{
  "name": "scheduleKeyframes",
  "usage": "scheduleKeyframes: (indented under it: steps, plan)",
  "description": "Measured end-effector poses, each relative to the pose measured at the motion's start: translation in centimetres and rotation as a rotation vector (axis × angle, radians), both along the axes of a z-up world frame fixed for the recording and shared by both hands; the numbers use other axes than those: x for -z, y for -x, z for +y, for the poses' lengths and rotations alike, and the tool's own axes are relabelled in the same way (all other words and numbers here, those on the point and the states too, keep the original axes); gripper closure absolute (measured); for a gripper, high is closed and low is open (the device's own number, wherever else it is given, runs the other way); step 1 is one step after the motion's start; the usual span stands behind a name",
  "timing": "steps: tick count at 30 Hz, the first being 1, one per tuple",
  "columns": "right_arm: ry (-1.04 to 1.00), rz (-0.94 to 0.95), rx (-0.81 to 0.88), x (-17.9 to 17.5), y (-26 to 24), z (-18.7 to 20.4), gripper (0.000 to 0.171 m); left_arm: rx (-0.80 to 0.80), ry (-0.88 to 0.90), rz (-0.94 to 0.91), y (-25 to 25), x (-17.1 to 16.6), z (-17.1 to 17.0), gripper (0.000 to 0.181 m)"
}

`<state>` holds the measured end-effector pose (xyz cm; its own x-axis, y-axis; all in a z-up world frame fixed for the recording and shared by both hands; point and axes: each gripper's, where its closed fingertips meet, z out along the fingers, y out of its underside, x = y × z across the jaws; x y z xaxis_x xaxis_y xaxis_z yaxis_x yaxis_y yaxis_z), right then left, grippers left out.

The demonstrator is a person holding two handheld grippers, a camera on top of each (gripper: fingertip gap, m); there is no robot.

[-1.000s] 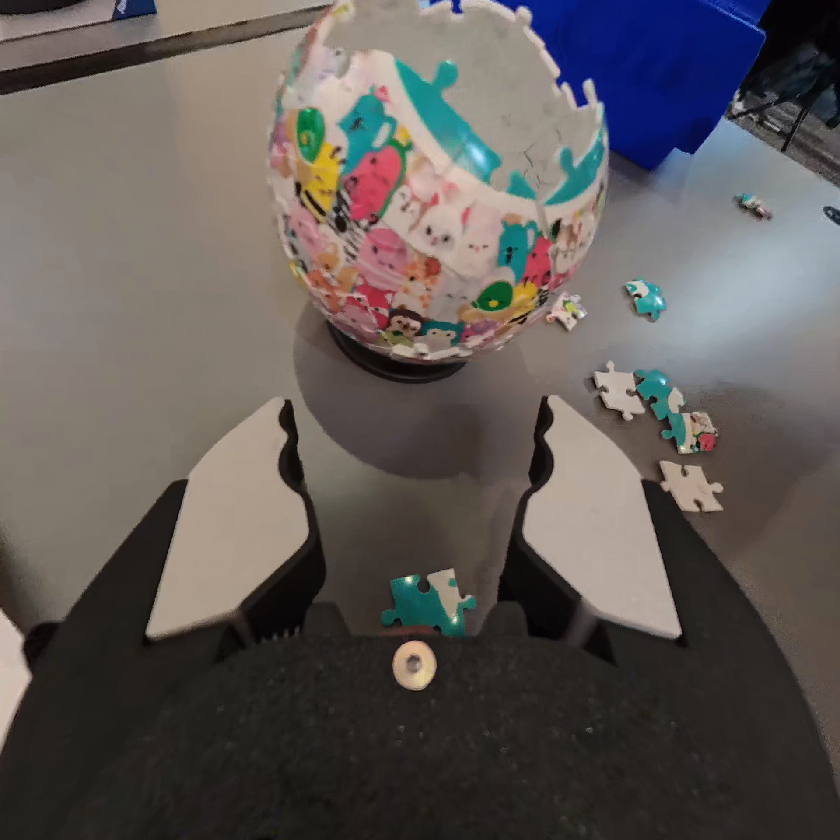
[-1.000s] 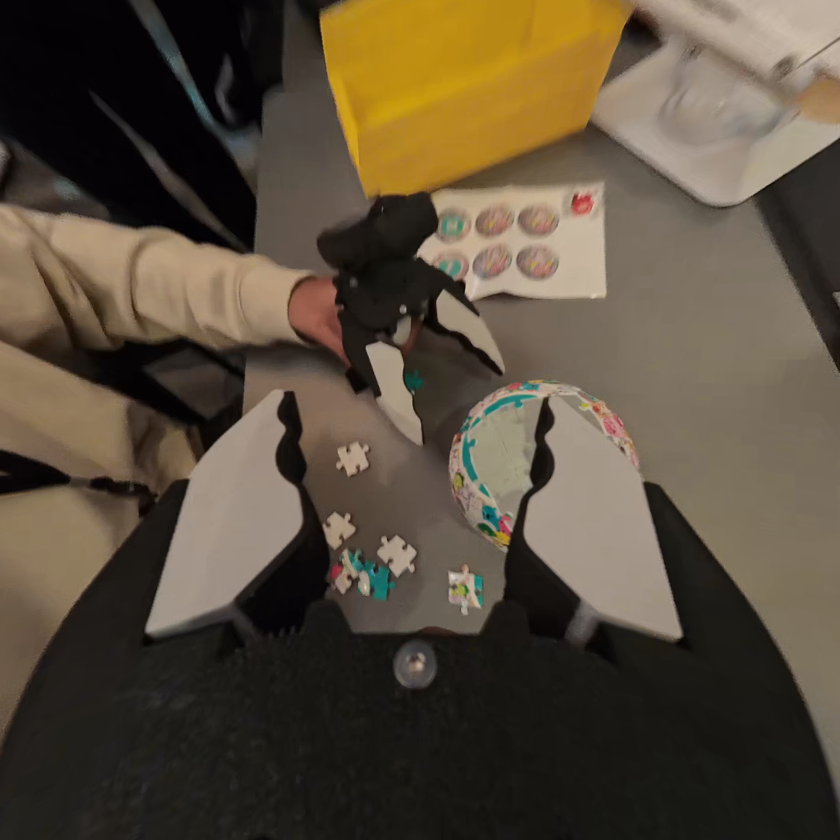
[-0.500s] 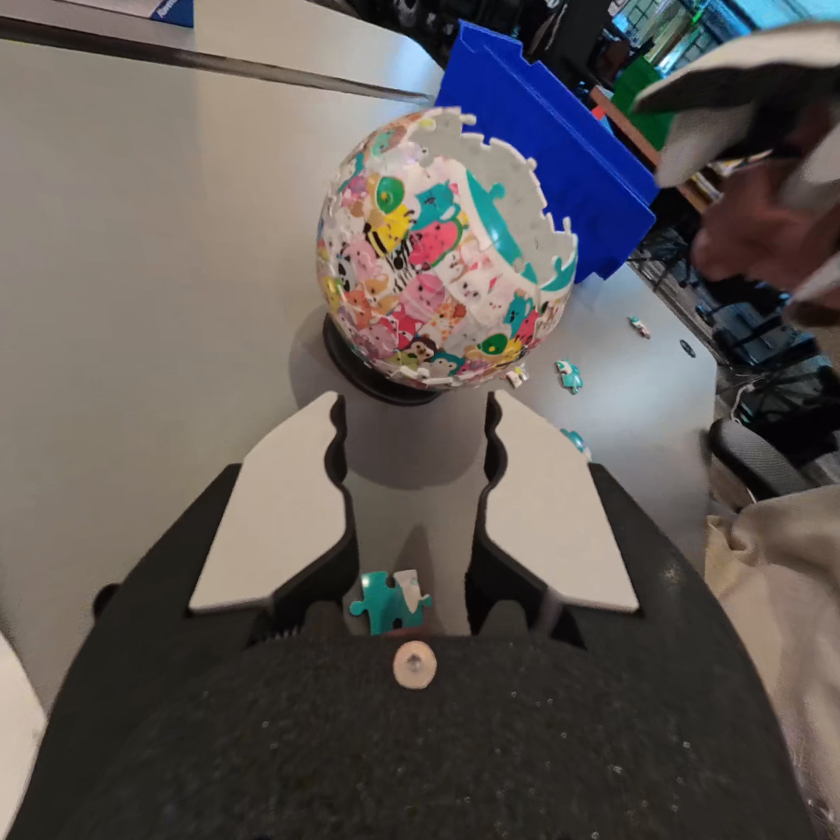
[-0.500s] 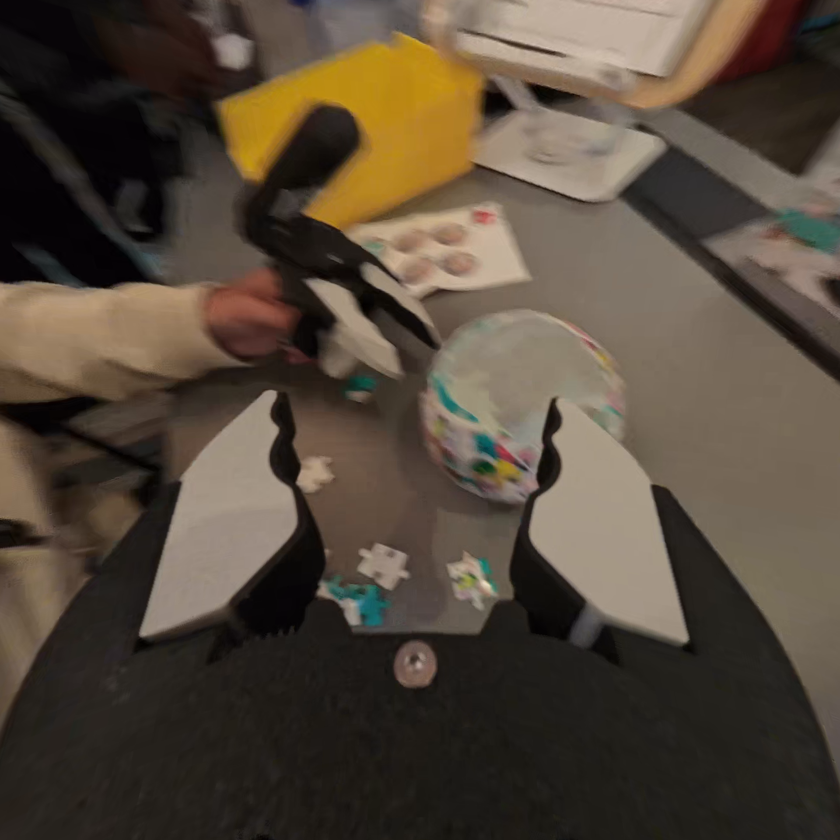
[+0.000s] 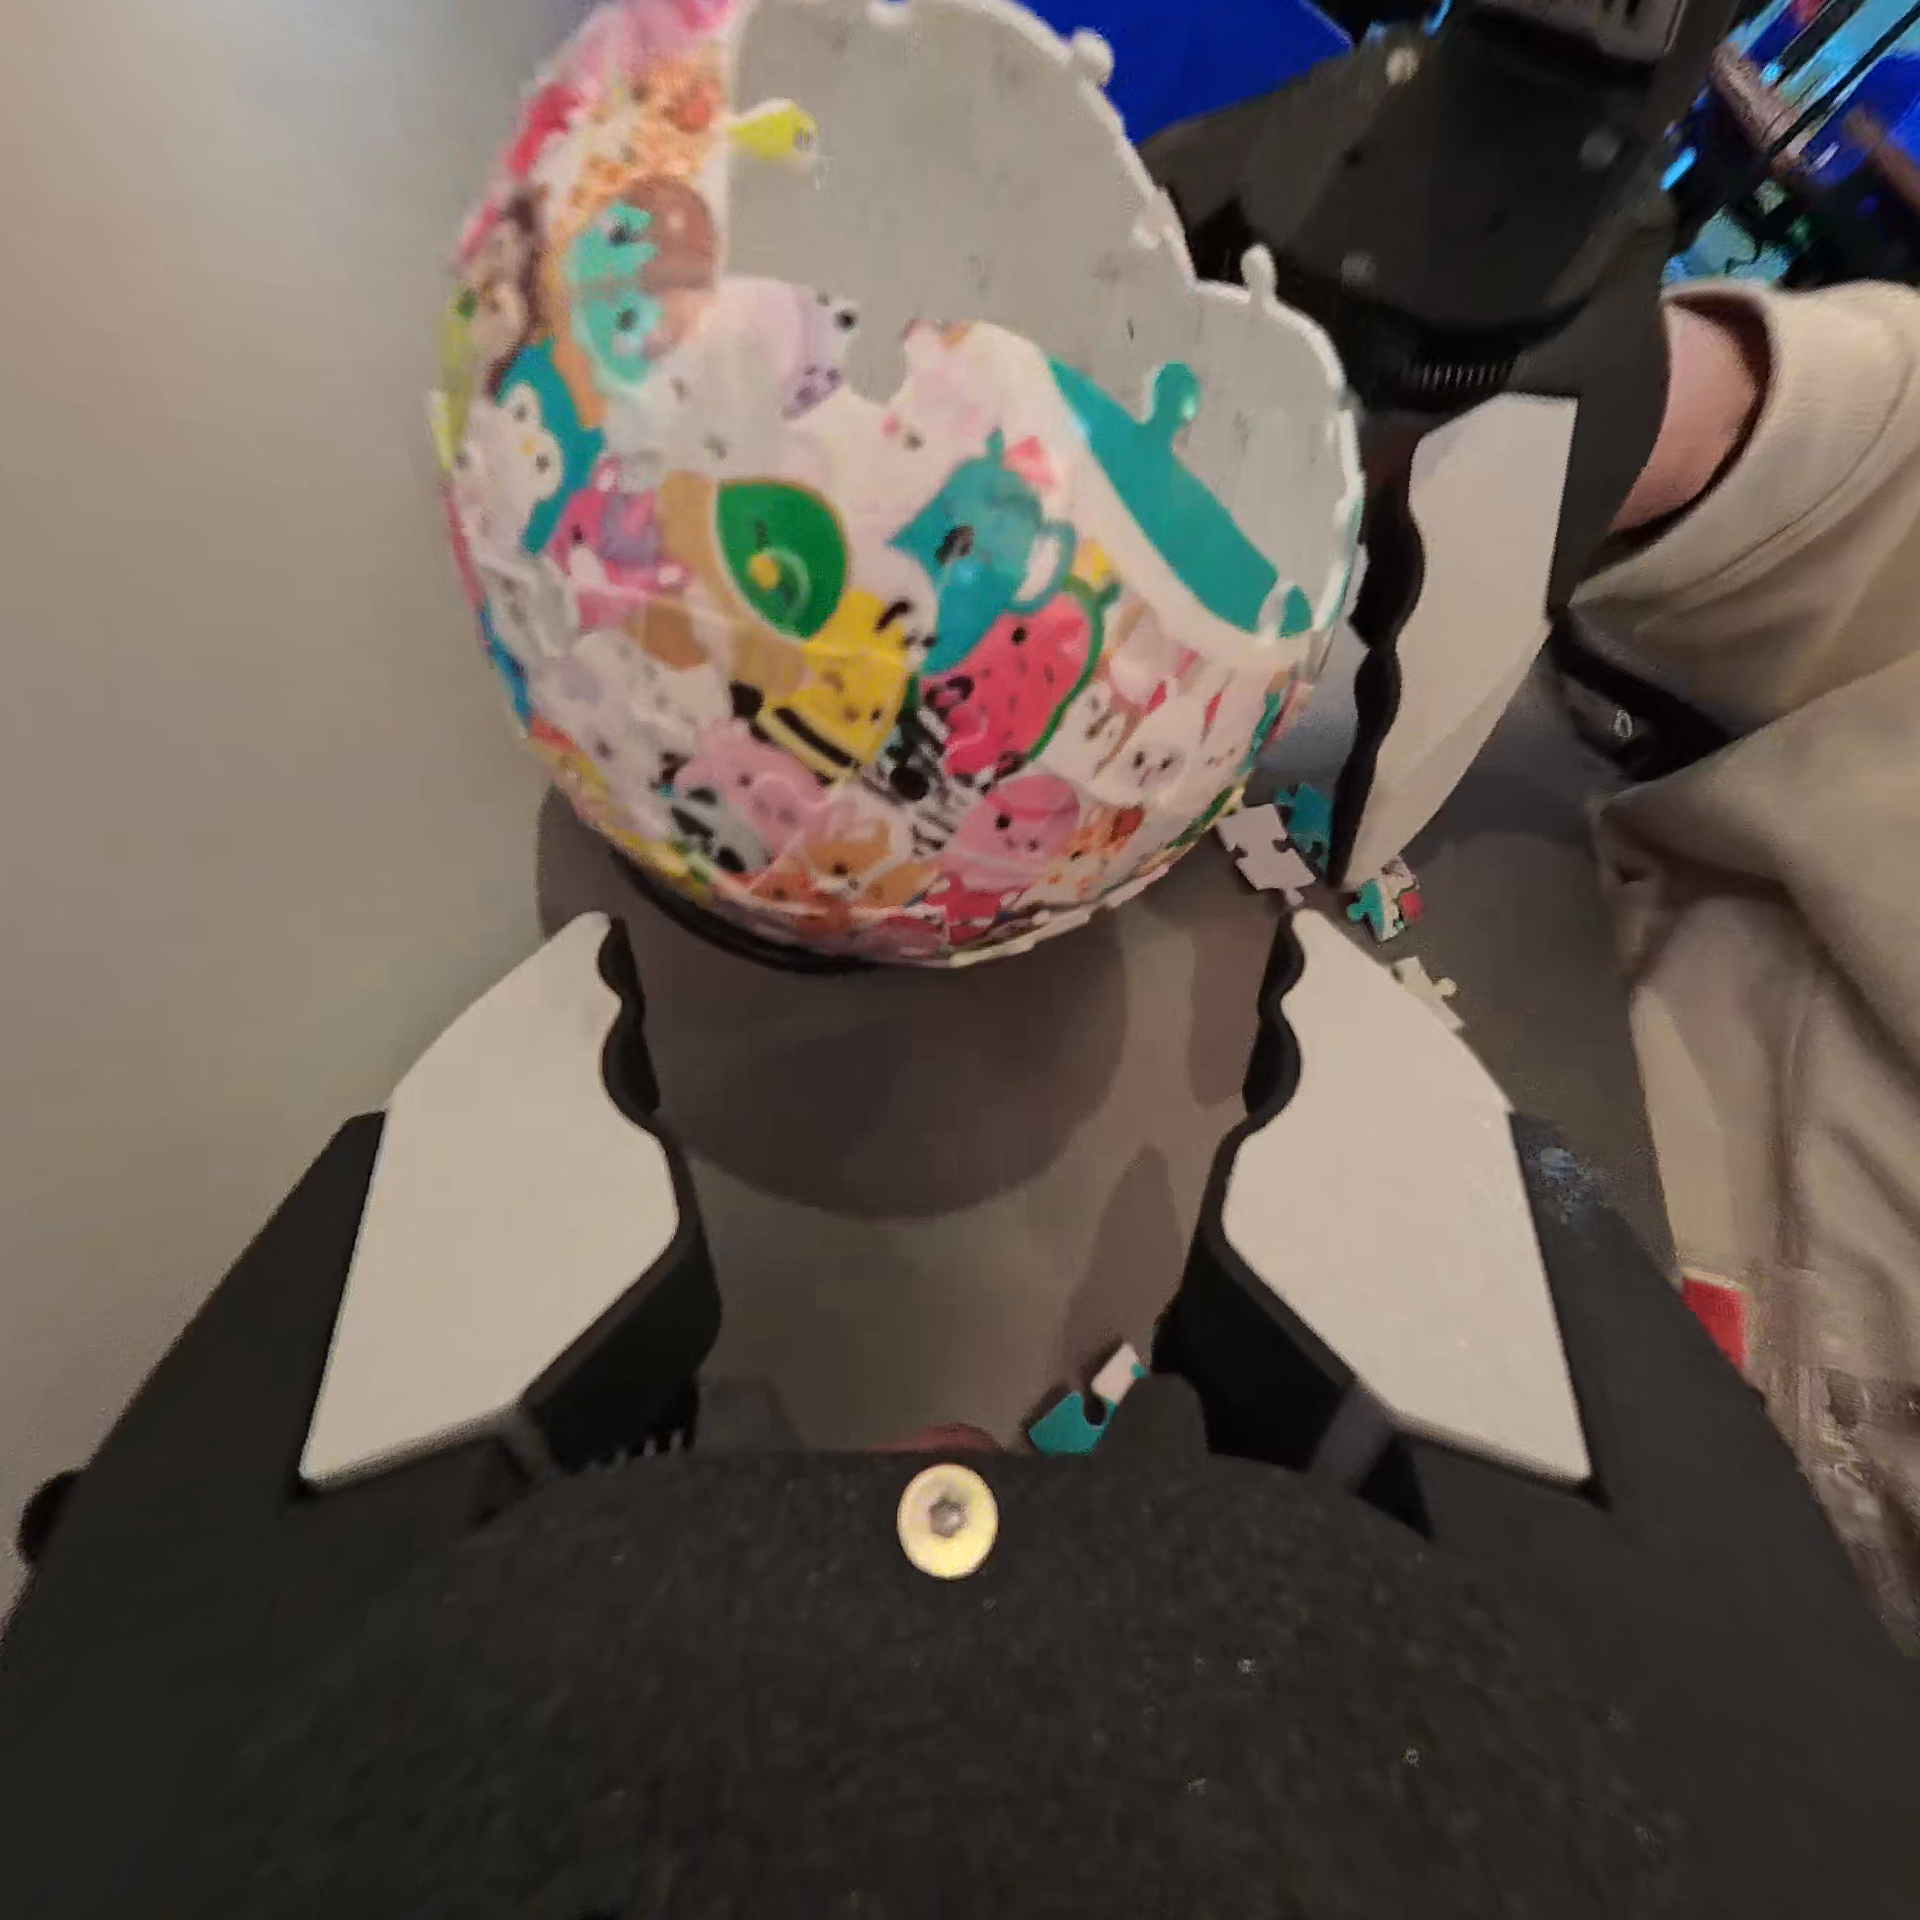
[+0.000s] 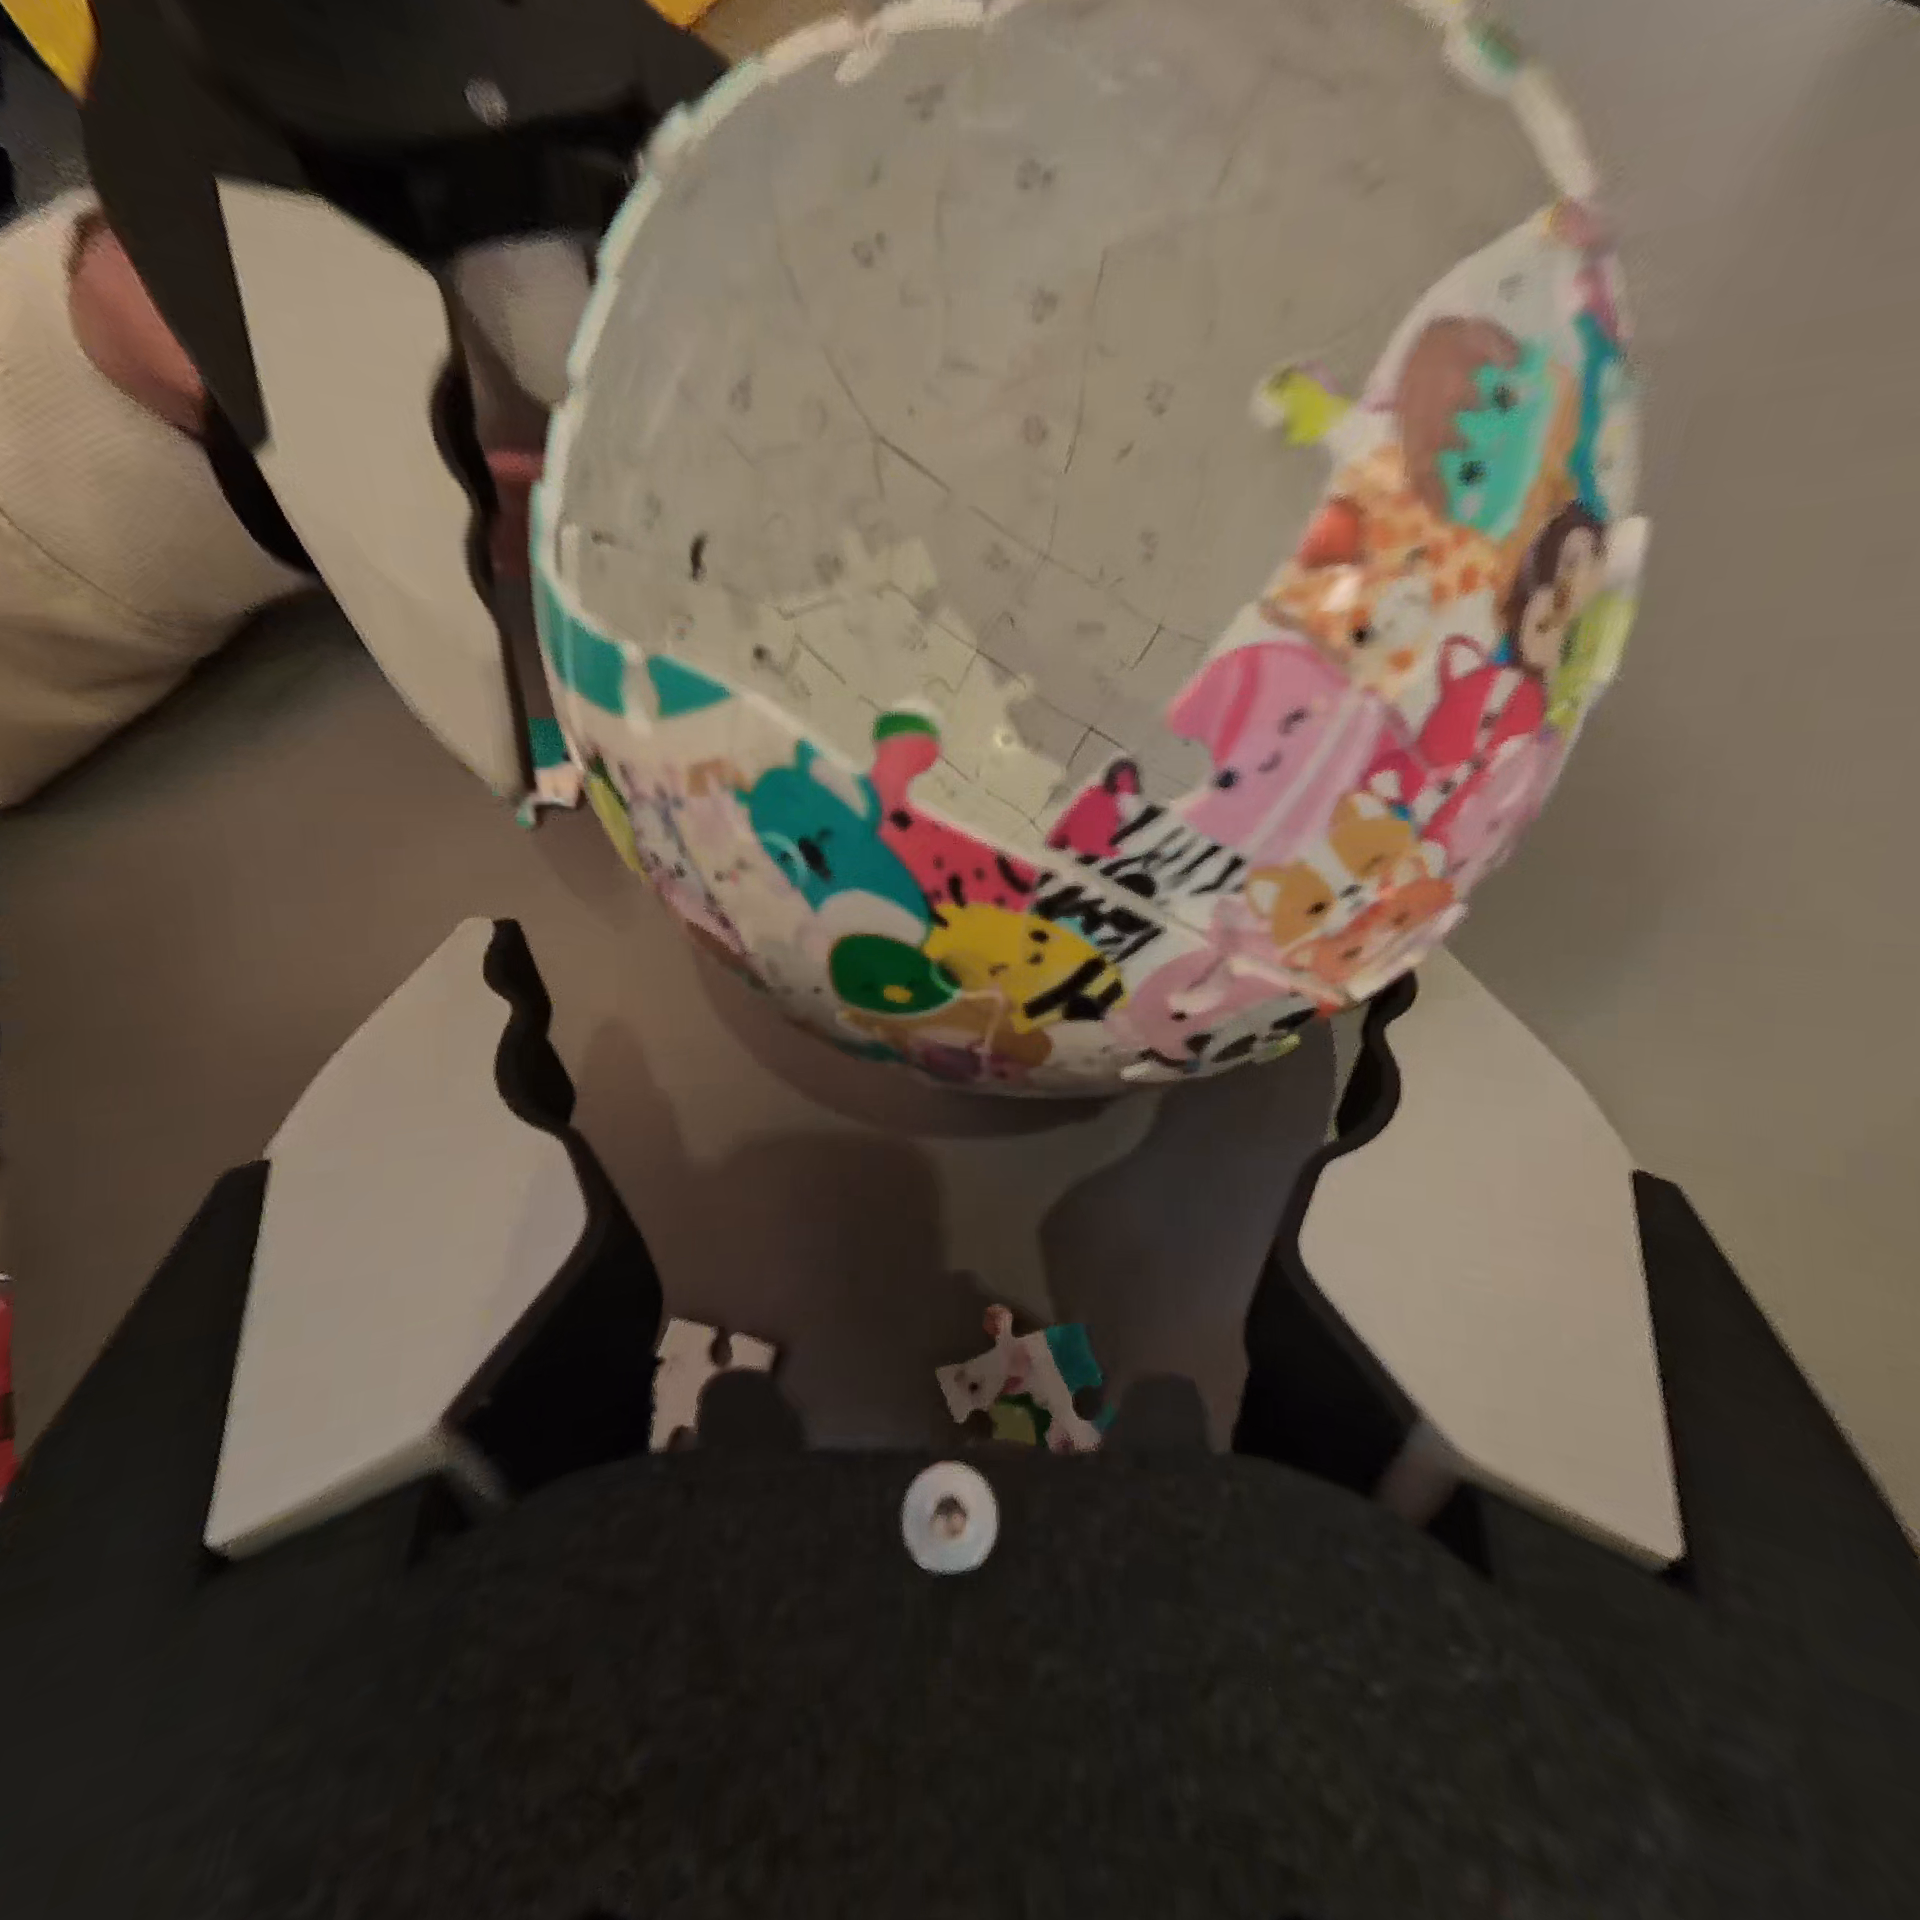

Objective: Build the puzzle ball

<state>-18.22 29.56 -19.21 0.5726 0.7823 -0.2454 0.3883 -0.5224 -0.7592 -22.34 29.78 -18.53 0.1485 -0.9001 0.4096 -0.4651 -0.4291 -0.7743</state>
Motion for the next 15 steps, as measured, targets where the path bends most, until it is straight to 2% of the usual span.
scheduleKeyframes:
  steps: [6,8,12,15]
  plan:
    - [0.011,0.036,-0.067,-1.2,0.0,1.3,0.028,-0.013,0.003,0.028,-0.9,0.5,-1.3,0.073]
    - [0.011,0.033,-0.113,-1.4,-0.2,1.4,0.028,-0.034,-0.013,0.059,-0.7,0.9,-1.4,0.081]
    - [-0.02,-0.074,-0.186,-1.9,-2.5,0.5,0.028,-0.101,-0.039,0.136,0.0,1.9,-0.9,0.081]
    - [-0.006,-0.071,-0.221,-4.0,-3.7,-0.6,0.046,-0.101,-0.023,0.131,-0.2,1.9,-1.3,0.082]
